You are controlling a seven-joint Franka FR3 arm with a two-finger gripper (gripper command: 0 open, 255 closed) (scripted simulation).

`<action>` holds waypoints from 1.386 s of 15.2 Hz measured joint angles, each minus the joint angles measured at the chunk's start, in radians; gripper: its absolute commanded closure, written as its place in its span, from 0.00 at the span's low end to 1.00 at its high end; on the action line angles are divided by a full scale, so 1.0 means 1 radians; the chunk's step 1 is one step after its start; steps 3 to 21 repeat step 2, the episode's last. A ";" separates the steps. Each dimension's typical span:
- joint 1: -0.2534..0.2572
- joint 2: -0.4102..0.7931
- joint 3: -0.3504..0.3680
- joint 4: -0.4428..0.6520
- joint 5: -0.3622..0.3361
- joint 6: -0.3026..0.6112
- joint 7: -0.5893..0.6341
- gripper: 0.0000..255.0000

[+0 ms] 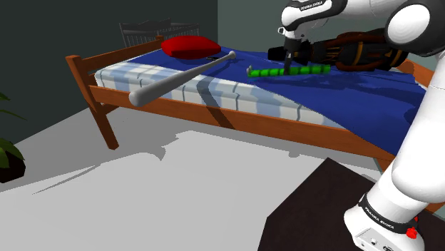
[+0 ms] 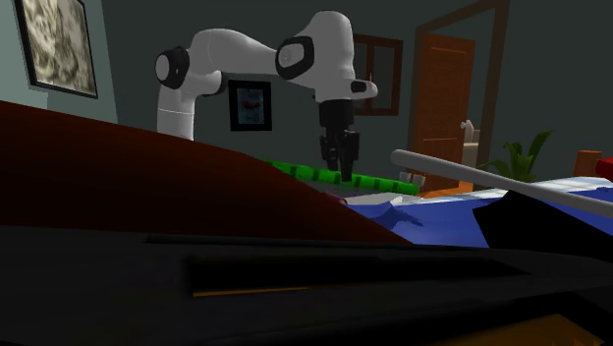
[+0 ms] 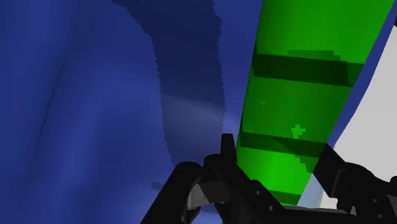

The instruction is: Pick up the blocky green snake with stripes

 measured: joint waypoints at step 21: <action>0.000 -0.001 0.000 0.020 -0.001 -0.021 0.001 1.00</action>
